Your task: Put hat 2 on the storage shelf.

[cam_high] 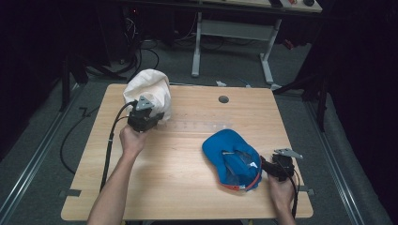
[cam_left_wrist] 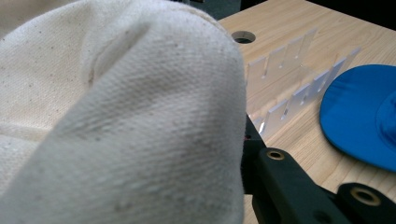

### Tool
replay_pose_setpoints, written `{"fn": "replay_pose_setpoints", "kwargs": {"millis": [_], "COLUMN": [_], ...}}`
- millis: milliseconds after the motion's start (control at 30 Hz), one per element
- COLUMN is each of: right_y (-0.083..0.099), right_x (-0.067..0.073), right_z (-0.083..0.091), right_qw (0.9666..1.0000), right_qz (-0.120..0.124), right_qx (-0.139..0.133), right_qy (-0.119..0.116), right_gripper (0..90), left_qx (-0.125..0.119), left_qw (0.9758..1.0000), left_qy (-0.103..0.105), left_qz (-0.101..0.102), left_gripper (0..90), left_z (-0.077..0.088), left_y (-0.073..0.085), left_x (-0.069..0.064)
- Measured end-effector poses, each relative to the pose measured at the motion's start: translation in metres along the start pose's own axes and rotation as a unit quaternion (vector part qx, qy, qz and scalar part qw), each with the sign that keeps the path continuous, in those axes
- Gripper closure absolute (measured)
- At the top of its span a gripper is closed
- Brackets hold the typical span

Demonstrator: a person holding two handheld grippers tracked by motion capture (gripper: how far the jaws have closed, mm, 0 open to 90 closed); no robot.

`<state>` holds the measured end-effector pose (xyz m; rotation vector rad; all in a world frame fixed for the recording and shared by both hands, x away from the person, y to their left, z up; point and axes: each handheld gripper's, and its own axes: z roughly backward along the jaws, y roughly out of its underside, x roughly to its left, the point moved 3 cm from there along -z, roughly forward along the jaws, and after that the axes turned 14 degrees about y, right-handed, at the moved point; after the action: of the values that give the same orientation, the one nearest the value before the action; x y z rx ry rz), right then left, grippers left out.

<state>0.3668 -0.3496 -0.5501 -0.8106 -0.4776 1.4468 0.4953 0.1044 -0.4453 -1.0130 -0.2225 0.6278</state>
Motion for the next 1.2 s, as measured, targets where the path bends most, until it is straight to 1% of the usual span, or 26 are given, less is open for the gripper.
{"fn": "replay_pose_setpoints", "kwargs": {"millis": [33, 200, 300, 367, 433, 567, 667, 700, 733, 767, 800, 867, 900, 967, 1033, 1100, 1200], "right_y": [0.000, 0.000, 0.000, 0.000, 0.000, 0.000, 0.000, 0.000, 0.000, 0.000, 0.000, 0.000, 0.000, 0.000, 0.000, 0.000, 0.000], "right_x": [0.000, 0.000, 0.000, 0.000, 0.000, 0.000, 0.001, 0.001, 0.001, 0.001, 0.001, 0.001, 0.001, 0.001, 0.001, 0.001, 0.001], "right_z": [0.000, 0.000, 0.000, 0.000, 0.000, 0.000, 0.000, 0.000, 0.000, 0.000, 0.000, 0.000, 0.000, 0.000, 0.000, 0.000, 0.000], "right_qw": [1.0000, 1.0000, 1.0000, 1.0000, 1.0000, 1.0000, 1.0000, 1.0000, 1.0000, 1.0000, 1.0000, 1.0000, 1.0000, 1.0000, 1.0000, 1.0000, 1.0000], "right_qz": [0.000, 0.001, 0.002, 0.002, 0.002, 0.002, 0.000, 0.001, 0.001, 0.001, 0.002, 0.003, 0.002, 0.002, 0.004, 0.003, 0.004], "right_qx": [0.000, 0.000, 0.000, 0.000, 0.000, 0.000, 0.000, 0.001, -0.001, -0.001, 0.000, -0.002, 0.000, 0.000, -0.001, -0.001, -0.001], "right_qy": [0.000, -0.001, -0.001, -0.001, -0.001, -0.001, -0.001, -0.001, -0.002, -0.002, -0.002, -0.003, -0.002, -0.002, -0.003, -0.002, -0.003], "right_gripper": [43.4, 43.3, 43.3, 43.3, 43.3, 43.2, 43.1, 42.7, 42.6, 42.6, 42.6, 42.4, 42.4, 42.4, 42.3, 42.3, 42.2], "left_qx": [0.004, 0.006, 0.003, 0.004, 0.007, 0.009, 0.011, 0.014, 0.029, 0.045, 0.049, 0.034, 0.032, 0.036, 0.041, 0.045, 0.051], "left_qw": [1.0000, 1.0000, 0.9999, 0.9998, 0.9998, 0.9995, 0.9995, 0.9997, 0.9994, 0.9989, 0.9986, 0.9992, 0.9991, 0.9989, 0.9985, 0.9979, 0.9971], "left_qy": [0.000, 0.004, 0.010, 0.014, 0.012, 0.018, 0.019, 0.014, 0.014, 0.009, 0.006, 0.023, 0.026, 0.030, 0.034, 0.039, 0.044], "left_qz": [-0.002, 0.002, 0.011, 0.015, 0.016, 0.026, 0.022, 0.016, 0.008, -0.010, -0.018, 0.002, 0.006, 0.008, 0.014, 0.025, 0.035], "left_gripper": [83.3, 83.4, 83.6, 83.8, 83.8, 84.1, 84.2, 84.2, 84.2, 84.2, 84.2, 84.1, 84.2, 84.2, 84.3, 84.4, 84.5], "left_z": [-0.001, -0.003, -0.002, -0.002, -0.002, -0.002, -0.002, -0.001, -0.004, -0.007, -0.009, -0.008, -0.008, -0.009, -0.009, -0.009, -0.009], "left_y": [0.000, 0.006, 0.009, 0.009, 0.009, 0.009, 0.009, 0.009, 0.011, 0.014, 0.016, 0.018, 0.019, 0.019, 0.020, 0.022, 0.023], "left_x": [0.000, 0.000, 0.000, 0.001, 0.001, 0.002, 0.002, 0.002, 0.001, -0.002, -0.004, -0.002, -0.002, -0.001, 0.001, 0.003, 0.004]}}
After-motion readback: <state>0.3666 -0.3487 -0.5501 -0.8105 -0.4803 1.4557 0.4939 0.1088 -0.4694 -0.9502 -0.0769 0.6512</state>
